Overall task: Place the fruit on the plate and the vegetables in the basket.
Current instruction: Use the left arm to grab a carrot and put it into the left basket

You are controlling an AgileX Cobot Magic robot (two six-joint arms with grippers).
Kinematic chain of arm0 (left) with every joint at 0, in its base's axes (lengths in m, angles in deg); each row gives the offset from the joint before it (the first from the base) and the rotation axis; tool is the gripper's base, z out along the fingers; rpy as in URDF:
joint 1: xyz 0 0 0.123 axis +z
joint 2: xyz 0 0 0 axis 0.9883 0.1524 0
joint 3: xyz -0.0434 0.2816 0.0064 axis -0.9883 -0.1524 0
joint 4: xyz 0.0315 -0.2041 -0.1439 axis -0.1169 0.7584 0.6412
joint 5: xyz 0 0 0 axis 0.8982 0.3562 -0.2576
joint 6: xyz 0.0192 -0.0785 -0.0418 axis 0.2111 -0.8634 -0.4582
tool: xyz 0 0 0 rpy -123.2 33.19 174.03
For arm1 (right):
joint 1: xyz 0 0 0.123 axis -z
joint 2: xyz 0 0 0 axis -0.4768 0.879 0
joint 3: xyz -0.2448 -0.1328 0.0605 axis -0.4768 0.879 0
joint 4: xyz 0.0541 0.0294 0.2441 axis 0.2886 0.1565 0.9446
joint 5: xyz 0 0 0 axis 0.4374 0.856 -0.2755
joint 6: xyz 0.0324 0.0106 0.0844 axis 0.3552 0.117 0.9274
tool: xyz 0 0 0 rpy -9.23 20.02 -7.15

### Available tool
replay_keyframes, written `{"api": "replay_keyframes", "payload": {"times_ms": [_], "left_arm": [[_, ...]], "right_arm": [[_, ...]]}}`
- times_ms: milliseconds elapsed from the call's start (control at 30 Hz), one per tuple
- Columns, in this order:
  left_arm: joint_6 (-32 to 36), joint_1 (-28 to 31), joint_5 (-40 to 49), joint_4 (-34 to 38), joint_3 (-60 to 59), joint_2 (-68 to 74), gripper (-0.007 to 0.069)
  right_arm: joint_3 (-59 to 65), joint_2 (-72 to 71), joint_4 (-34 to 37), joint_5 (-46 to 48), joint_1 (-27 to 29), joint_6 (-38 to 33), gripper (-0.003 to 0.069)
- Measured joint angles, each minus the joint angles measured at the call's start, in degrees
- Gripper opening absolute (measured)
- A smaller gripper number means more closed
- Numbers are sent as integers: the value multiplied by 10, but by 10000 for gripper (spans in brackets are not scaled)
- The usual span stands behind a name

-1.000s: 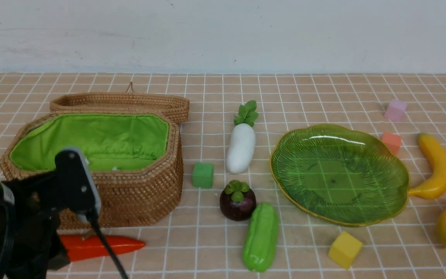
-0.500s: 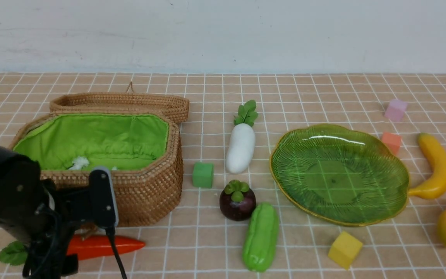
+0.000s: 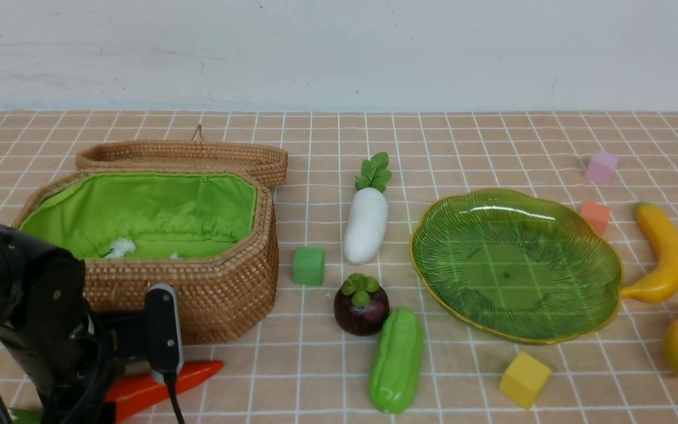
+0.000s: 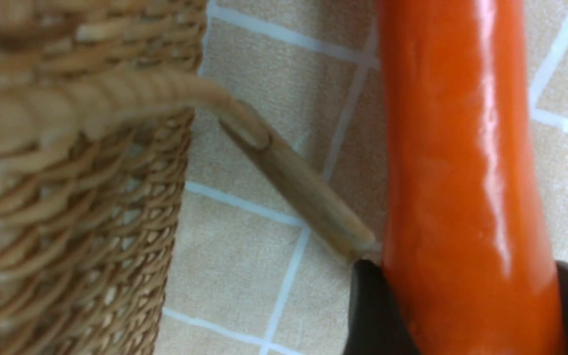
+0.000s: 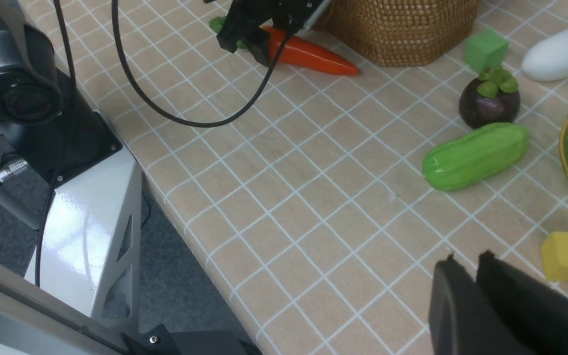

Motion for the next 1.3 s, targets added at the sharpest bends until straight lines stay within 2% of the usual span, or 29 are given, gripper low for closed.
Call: {"api": "replay_keyframes", "payload": {"times_ms": [267,400,467,567,700,867,1033,1200,1300], "left_arm": [[-53,-8,32,11,0,-8,393],[-50,-51,76,12,1,-65,393],[-58,-92,105,19,12,-132,393],[-76,-115,101,13,50,-202,393],[-80,-97,63,-40,115,-226,393],[-69,-35,23,-76,212,-147,393],[-47,-17,3,-99,255,-62,393],[-43,-17,-12,-158,257,-30,398],[-54,-17,-18,-182,258,-27,462]], "right_arm": [[0,0,2,0,0,0,88],[0,0,2,-4,0,0,88],[0,0,2,-20,0,0,88],[0,0,2,-56,0,0,88],[0,0,2,-110,0,16,88],[0,0,5,-163,0,30,88],[0,0,9,-164,0,30,88],[0,0,11,-147,0,30,88],[0,0,12,-145,0,31,88]]}}
